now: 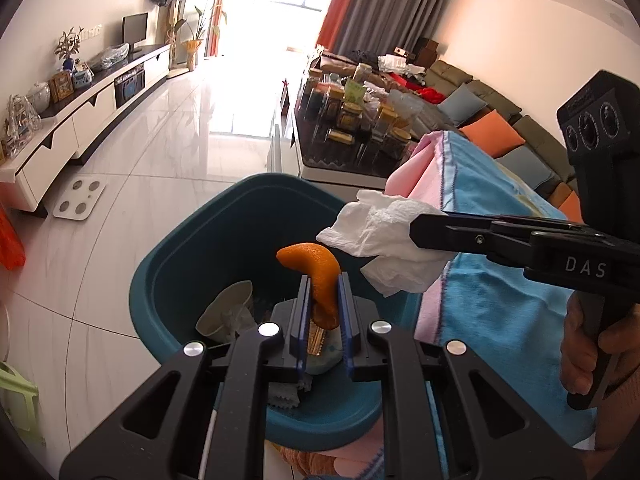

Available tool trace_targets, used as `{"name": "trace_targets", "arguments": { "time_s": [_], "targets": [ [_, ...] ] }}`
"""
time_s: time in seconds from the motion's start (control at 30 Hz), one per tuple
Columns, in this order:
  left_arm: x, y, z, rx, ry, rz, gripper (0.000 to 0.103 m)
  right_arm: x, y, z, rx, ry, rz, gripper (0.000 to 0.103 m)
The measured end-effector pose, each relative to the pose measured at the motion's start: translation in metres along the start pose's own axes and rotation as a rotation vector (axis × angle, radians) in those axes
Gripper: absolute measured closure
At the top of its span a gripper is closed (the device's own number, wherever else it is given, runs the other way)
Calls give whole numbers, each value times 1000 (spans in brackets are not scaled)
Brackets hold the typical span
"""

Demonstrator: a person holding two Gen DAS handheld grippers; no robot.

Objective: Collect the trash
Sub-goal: 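Open the left gripper over the teal bin while the right releases the tissue into it, then move both open grippers back over the remaining trash on the bed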

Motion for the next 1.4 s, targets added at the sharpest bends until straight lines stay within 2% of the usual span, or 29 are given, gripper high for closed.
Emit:
{"name": "trace_targets", "arguments": {
  "time_s": [0.33,0.4,0.53,0.6,0.83,0.93,0.97,1.07,1.13,1.27,1.4],
  "targets": [
    [41,-6,5,-53,2,44,87,12,0,-3,21,24,19,94],
    [45,-7,6,-60,3,44,84,10,1,-4,26,29,15,93],
    [44,-8,9,-69,8,33,82,9,1,-8,37,36,8,90],
    [42,-9,8,-67,11,19,80,8,3,-10,43,37,0,83],
    [14,-2,2,-48,20,-37,75,-5,8,-11,41,29,-22,83],
    [0,2,-8,-22,37,-70,65,-17,13,-13,42,28,-41,83],
    [-5,3,-11,-15,48,-78,58,-24,16,-12,39,28,-52,82],
    [-21,11,-20,10,91,-99,52,-45,27,-9,30,41,-84,76],
    [-27,17,-33,31,122,-104,47,-61,35,-9,25,57,-106,75],
    [-34,34,-66,91,191,-99,29,-96,55,-13,31,99,-154,66],
    [-32,53,-104,172,232,-78,25,-137,82,-26,70,169,-200,65]
  ]
}}
Point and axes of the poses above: each gripper's, at about its wrist camera, not at the fingertips, and x roughly the way its jaws point, z to its left, y to its underside, the point moved 1 cm from there along x, roughly the way its jaws point, and after that the axes turned 14 degrees about -x, right-handed, at the moved point
